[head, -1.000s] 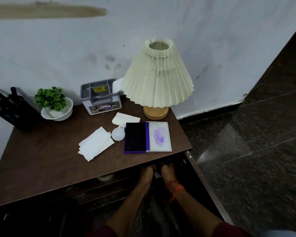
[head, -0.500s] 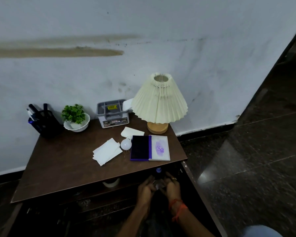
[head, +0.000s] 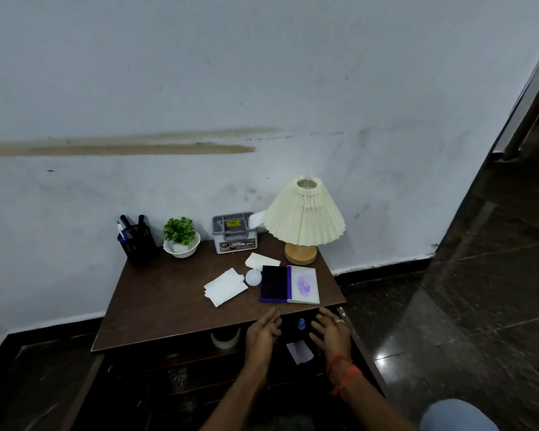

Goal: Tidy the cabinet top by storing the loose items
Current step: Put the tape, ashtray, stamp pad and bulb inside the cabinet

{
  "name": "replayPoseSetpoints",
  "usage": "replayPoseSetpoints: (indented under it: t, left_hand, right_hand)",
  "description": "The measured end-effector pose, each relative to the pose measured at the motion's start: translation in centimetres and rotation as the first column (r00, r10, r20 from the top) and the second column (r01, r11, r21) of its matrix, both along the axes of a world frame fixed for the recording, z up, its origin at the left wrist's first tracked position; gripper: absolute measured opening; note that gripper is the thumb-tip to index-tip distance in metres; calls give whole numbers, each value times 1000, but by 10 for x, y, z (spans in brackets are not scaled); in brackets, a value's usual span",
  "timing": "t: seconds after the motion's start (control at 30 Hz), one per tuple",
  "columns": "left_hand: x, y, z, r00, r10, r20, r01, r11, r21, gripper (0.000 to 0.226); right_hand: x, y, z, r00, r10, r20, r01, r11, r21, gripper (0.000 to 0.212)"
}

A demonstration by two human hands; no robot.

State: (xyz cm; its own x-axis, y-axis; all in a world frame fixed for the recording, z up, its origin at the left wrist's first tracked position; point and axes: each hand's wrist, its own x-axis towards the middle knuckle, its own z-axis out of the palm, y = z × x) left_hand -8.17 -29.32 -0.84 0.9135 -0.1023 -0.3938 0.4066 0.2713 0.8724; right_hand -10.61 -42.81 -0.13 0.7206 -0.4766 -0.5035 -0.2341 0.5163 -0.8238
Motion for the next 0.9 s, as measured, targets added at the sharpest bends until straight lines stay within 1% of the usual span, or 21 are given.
replayPoseSetpoints:
  t: [0.13, 0.4, 0.6, 0.7, 0.8, 0.9]
  left_hand:
    - [9, 9, 10, 998, -3, 59, -1, 998, 67, 63]
    - [19, 18, 27, 988, -34, 148, -4, 969, 247, 65]
    - [27, 15, 29, 991, -94, 95, 61, 952, 298, 65]
    - [33, 11, 23, 983, -125, 135, 75, 943, 325, 59]
    - [37, 7, 26, 982, -136, 132, 80, 930, 359, 60]
    - [38, 5, 25, 979, -139, 150, 79, 934, 350, 61]
  right_hand:
    - [3, -8, 21, 1000, -4, 20, 3, 999, 37, 36]
    - [9, -16, 35, 999, 40, -3, -40, 997, 72, 40]
    - [17, -16, 34, 997, 59, -58, -55, 997, 62, 41]
    - [22, -20, 31, 996, 53, -66, -48, 997, 68, 40]
    - [30, -26, 24, 996, 54, -69, -49, 997, 62, 40]
    - [32, -27, 20, 996, 58, -71, -53, 996, 70, 39]
